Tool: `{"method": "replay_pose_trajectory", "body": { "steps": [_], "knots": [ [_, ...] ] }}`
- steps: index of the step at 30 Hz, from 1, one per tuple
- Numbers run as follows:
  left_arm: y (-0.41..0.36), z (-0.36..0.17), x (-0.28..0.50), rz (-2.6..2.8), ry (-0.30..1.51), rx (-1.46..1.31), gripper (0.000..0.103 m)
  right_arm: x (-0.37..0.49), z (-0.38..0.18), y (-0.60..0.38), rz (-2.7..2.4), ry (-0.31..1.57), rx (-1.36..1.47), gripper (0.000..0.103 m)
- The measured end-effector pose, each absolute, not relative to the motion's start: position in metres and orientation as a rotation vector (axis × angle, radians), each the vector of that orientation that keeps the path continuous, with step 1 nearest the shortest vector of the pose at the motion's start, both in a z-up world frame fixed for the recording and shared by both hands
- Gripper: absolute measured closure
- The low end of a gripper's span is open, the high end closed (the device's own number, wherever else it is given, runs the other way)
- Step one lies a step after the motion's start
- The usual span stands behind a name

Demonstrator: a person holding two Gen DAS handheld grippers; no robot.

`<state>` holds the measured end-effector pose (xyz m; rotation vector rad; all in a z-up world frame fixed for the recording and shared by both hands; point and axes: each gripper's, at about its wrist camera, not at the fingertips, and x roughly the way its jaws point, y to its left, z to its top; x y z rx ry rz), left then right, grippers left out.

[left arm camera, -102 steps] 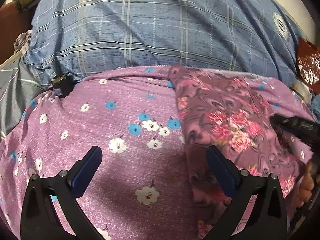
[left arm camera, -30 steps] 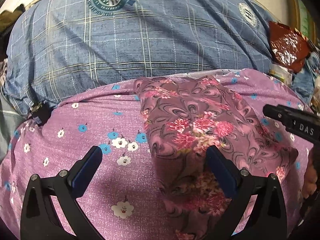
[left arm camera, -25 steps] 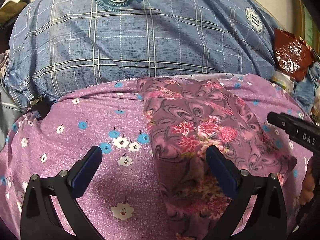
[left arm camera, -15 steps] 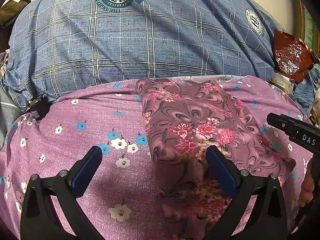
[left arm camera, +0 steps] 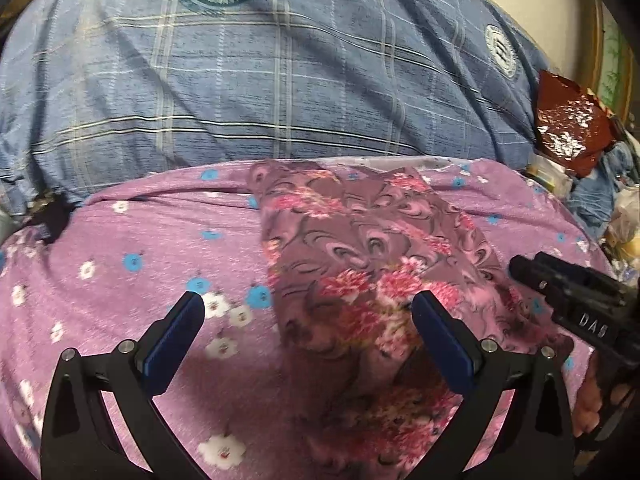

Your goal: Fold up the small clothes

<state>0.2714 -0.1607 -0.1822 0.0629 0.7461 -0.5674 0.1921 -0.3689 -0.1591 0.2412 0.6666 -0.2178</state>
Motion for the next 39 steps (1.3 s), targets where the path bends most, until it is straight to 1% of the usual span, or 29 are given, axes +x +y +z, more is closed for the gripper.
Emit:
{"method": "replay_pose_trajectory", "body": {
  "steps": [3,8,15,17,19,21,25,28,30,32,35,39],
  "knots": [
    [-0.168,-0.186,0.280,-0.631,0.795,0.071,0.000,0.194,-0.162,-0.372,-0.185,0.669,0.243,0.049],
    [-0.165,-0.192,0.290,-0.675,0.846,0.034,0.000,0.195,-0.166,-0.391,-0.106,0.672,0.322,0.042],
    [-0.161,-0.201,0.301,-0.697,0.890,-0.030,0.000,0.205,-0.182,-0.416,-0.047,0.716,0.444,0.041],
    [-0.163,-0.205,0.304,-0.717,0.911,-0.050,0.000,0.209,-0.186,-0.420,-0.018,0.733,0.481,0.039],
    [-0.164,-0.208,0.306,-0.740,0.931,-0.072,0.002,0.215,-0.195,-0.424,0.024,0.769,0.527,0.038],
    [-0.166,-0.209,0.308,-0.772,0.948,-0.096,0.009,0.220,-0.204,-0.427,0.041,0.801,0.560,0.037],
    [-0.170,-0.208,0.307,-0.782,0.946,-0.094,0.010,0.225,-0.210,-0.428,0.100,0.799,0.620,0.036],
    [-0.172,-0.208,0.306,-0.778,0.940,-0.084,0.010,0.230,-0.208,-0.418,0.119,0.810,0.595,0.036],
    [-0.174,-0.208,0.305,-0.766,0.938,-0.078,0.010,0.231,-0.205,-0.405,0.097,0.814,0.531,0.036],
    [-0.176,-0.209,0.303,-0.749,0.932,-0.063,0.010,0.231,-0.200,-0.394,0.061,0.811,0.464,0.044],
    [-0.181,-0.210,0.300,-0.728,0.923,-0.027,0.009,0.228,-0.192,-0.377,-0.004,0.793,0.339,0.045],
    [-0.181,-0.210,0.300,-0.721,0.917,-0.021,0.009,0.226,-0.189,-0.368,-0.053,0.778,0.261,0.045]
  ]
}}
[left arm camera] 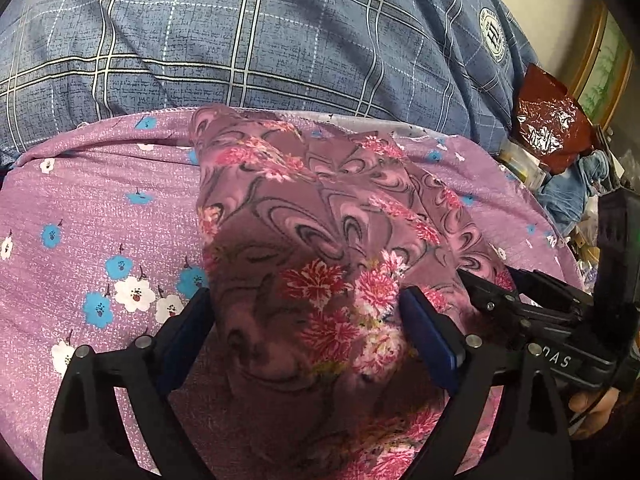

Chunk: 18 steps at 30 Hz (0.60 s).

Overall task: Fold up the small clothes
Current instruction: 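Close both grippers on the end of the pink floral shirt strip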

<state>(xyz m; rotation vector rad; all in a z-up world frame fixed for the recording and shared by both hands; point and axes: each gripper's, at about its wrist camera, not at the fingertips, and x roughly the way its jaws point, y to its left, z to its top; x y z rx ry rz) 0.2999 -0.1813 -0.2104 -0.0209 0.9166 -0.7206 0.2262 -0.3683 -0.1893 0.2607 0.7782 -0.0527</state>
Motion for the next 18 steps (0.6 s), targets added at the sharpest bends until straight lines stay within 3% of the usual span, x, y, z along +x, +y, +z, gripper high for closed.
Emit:
{"method": "replay_pose_trajectory", "body": {
  "steps": [18],
  "knots": [
    [-0.1787,-0.2111,0.3015,-0.720,0.928,-0.025,0.009,0.2233,-0.1853,-0.3576,-0.093,0.762,0.163,0.043]
  ]
}}
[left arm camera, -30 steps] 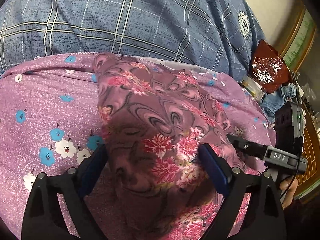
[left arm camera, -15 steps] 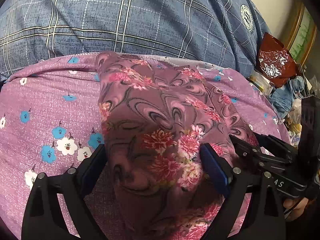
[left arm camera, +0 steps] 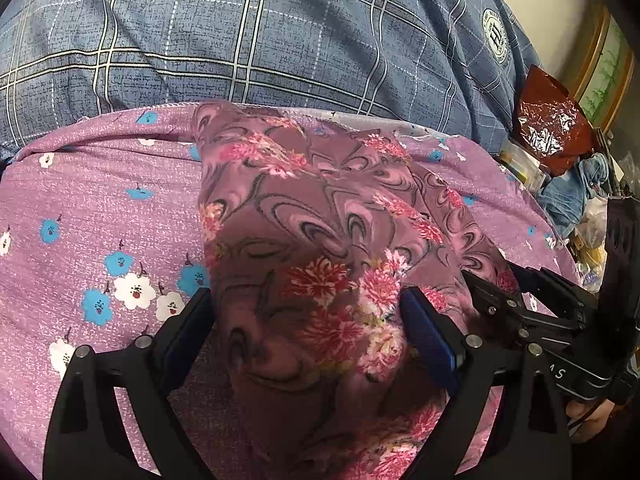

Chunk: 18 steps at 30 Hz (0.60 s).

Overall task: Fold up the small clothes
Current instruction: 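Close both grippers on the end of the pink floral shirt strip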

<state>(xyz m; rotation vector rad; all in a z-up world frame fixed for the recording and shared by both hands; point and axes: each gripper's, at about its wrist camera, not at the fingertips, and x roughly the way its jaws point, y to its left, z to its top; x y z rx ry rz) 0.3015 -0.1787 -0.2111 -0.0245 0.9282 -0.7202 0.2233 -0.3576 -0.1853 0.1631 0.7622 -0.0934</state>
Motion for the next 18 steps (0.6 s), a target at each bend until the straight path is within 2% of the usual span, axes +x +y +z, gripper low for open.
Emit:
{"method": "replay_pose_trajectory", "body": {
  "steps": [14,16,17,18],
  "knots": [
    [-0.160,-0.198,0.305,-0.763,0.949,-0.029,0.009,0.222,-0.185,-0.358,-0.092,0.762,0.157,0.043],
    [-0.164,-0.202,0.306,-0.780,0.972,-0.014,0.013,0.222,-0.185,-0.358,-0.093,0.762,0.157,0.043],
    [-0.166,-0.204,0.305,-0.793,0.978,-0.006,0.023,0.222,-0.185,-0.357,-0.093,0.762,0.157,0.043],
    [-0.168,-0.206,0.304,-0.810,0.985,0.003,0.027,0.222,-0.185,-0.357,-0.093,0.761,0.155,0.043]
  ]
}}
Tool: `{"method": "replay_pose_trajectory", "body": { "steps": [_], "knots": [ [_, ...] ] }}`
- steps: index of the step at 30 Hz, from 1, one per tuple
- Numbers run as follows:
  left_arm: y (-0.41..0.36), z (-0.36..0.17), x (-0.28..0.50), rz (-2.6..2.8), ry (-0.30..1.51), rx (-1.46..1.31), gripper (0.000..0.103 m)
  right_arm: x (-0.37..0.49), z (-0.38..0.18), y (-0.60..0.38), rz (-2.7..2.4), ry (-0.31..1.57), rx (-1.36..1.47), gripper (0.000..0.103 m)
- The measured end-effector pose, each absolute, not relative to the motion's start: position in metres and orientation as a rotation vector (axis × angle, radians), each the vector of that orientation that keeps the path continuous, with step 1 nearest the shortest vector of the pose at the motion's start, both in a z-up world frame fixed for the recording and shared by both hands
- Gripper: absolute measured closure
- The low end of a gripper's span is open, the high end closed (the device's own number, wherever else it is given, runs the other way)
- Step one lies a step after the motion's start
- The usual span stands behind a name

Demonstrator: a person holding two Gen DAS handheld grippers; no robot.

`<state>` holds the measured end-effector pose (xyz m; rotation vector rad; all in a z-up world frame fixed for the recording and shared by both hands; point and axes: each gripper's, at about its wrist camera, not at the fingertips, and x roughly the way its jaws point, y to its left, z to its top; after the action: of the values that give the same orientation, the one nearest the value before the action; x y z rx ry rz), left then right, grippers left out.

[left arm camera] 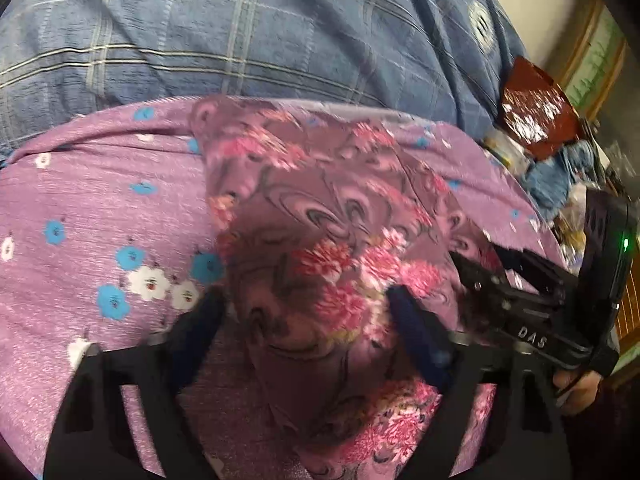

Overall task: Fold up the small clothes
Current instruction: 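Close both grippers on the end of the pink floral shirt strip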

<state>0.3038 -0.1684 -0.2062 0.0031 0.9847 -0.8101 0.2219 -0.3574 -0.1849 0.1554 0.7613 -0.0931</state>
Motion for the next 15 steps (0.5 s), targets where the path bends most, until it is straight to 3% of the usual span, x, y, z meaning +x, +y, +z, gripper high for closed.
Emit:
{"method": "replay_pose_trajectory", "body": {
  "steps": [7,10,15],
  "knots": [
    [-0.169,-0.210,0.303,-0.816,0.982,-0.009,0.027,0.222,-0.185,-0.357,-0.092,0.761,0.155,0.043],
    [-0.169,-0.214,0.307,-0.801,1.009,-0.036,0.019,0.223,-0.185,-0.358,-0.094,0.760,0.152,0.043],
    [-0.167,-0.219,0.311,-0.818,1.024,-0.085,0.019,0.222,-0.185,-0.357,-0.094,0.760,0.151,0.043]
  ]
}}
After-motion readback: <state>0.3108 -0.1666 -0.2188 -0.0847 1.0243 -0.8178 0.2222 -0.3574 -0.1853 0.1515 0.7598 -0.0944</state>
